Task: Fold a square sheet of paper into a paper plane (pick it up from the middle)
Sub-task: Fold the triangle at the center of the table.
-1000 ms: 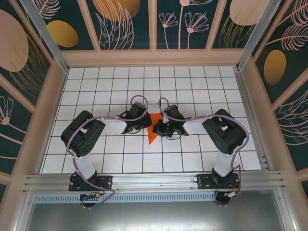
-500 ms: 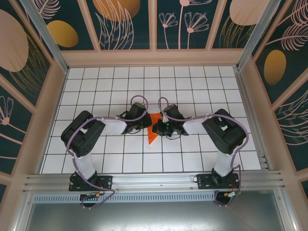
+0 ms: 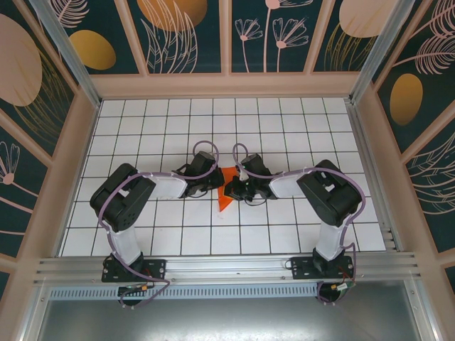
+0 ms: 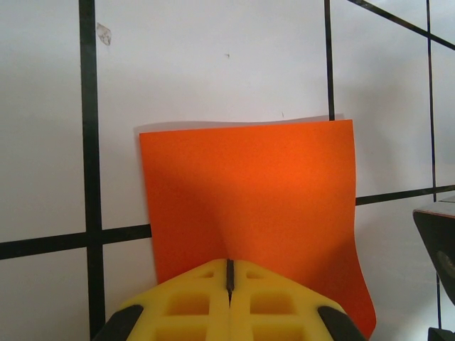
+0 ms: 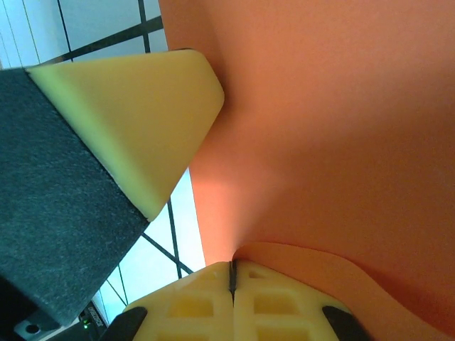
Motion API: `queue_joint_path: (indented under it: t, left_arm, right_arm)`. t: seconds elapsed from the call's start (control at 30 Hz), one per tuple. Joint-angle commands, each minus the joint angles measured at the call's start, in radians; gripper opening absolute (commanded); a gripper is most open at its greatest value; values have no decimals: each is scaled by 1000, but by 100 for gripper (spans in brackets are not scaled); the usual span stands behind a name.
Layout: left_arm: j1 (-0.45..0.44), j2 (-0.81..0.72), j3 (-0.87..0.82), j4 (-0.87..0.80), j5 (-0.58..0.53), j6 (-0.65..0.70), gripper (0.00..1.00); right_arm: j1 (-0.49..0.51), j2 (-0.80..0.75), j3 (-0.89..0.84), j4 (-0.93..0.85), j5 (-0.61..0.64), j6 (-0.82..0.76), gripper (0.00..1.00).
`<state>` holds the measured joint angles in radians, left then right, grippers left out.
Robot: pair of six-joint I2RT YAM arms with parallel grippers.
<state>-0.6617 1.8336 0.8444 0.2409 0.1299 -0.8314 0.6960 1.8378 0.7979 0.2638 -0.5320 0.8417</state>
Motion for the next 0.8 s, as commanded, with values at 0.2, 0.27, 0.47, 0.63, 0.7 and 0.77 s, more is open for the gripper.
queue_joint_path:
  t: [0.2, 0.27, 0.47, 0.63, 0.7, 0.77]
  left_arm:
    - [50, -171, -34, -134, -99, -65, 9]
    - [62, -217, -57, -143, -121, -78, 9]
    - [72, -321, -134, -140, -144, -116, 10]
    - [71, -402, -211, -86, -80, -127, 10]
    - [66, -433, -247, -49, -33, -140, 11]
    - [44, -460, -279, -13, -1, -161, 11]
  right_arm:
    - [8, 35, 18, -56, 44, -31, 19]
    - [8, 37, 16, -57, 45, -29, 23]
    - [8, 33, 16, -64, 55, -23, 35]
    - [8, 23, 10, -57, 58, -22, 37]
    - [8, 14, 5, -48, 58, -20, 37]
    - [8, 2, -2, -34, 58, -18, 37]
